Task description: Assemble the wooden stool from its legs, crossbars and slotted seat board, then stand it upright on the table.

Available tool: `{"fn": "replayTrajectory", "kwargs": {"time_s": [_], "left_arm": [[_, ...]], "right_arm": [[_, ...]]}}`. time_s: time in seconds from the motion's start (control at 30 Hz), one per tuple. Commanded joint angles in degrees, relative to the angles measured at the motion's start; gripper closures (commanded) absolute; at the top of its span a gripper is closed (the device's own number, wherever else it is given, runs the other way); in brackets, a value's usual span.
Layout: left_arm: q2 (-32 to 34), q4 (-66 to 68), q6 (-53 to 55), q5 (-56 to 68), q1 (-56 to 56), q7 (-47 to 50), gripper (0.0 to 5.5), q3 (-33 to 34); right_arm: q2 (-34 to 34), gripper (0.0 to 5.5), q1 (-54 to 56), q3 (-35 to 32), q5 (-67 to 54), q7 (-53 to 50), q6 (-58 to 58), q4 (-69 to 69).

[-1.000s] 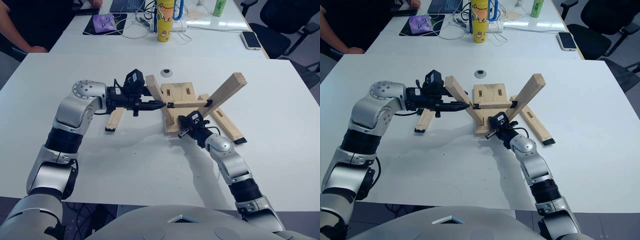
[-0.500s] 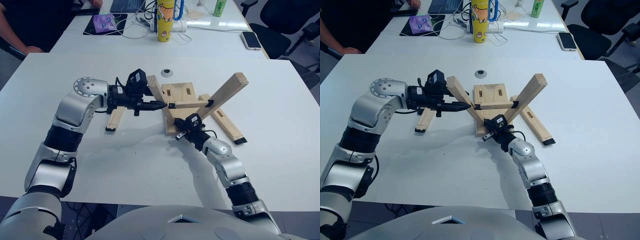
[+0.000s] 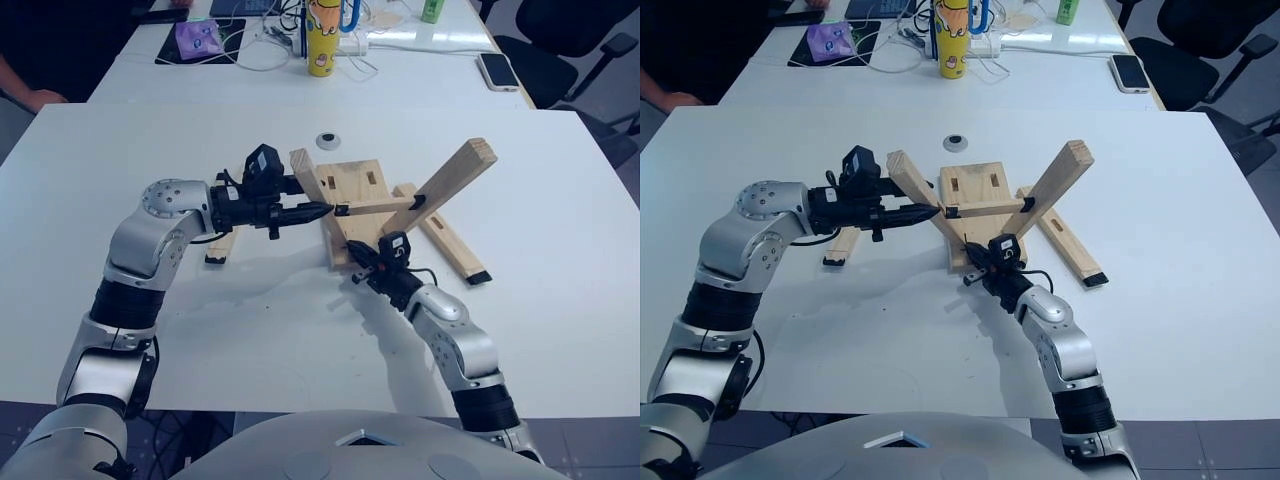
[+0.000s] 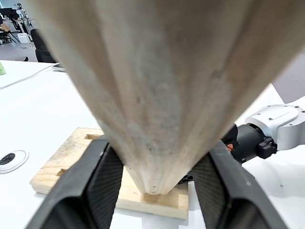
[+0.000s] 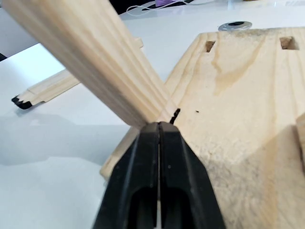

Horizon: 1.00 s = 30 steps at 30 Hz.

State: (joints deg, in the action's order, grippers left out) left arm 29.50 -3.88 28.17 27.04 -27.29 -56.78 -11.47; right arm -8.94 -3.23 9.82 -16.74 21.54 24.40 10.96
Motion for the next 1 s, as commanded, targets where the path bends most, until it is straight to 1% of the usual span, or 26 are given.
{"fn": "replayTrajectory", "kwargs": {"time_s": [0.03,0.3,0.47,0.57,0.7,0.83,0.93,1.0], "left_arm": [[-1.1,2.0,3.2,-1.7,4.0,-0.6,3.47,-4.3],[-0.3,0.6,2.0,-3.1,5.1,0.0,3.47,-5.3],[0.0,0.0,2.1,-2.9,5.6,0.5,3.47,-4.8],[0.2,-0.4,2.2,-2.7,6.0,0.8,3.47,-4.4],[0.1,-0.2,2.1,-2.8,5.7,1.2,3.47,-4.3],[0.2,-0.3,2.3,-2.9,5.3,1.3,3.47,-4.4],[0.2,0.0,2.0,-3.2,5.2,1.5,3.47,-4.4],[0.2,0.4,1.8,-3.6,5.2,1.5,3.47,-4.6]], "right_arm": [[4.3,5.50,4.7,0.5,-5.1,0.5,2.3,7.0],[4.3,5.50,5.7,-3.1,-10.4,-1.5,10.4,15.7],[0.6,5.50,4.0,-4.9,-9.7,-1.6,12.3,17.4],[-1.0,5.50,2.5,-4.7,-9.7,-0.5,12.5,16.9],[-6.0,5.50,-0.8,-1.1,-6.8,2.4,13.0,15.9],[-12.5,5.50,-3.3,0.6,-1.8,4.1,10.7,14.8],[-14.0,5.50,-4.4,-0.4,-1.3,5.5,8.9,14.3],[-13.7,5.50,-5.4,-1.8,-4.1,7.2,8.4,16.3]]}}
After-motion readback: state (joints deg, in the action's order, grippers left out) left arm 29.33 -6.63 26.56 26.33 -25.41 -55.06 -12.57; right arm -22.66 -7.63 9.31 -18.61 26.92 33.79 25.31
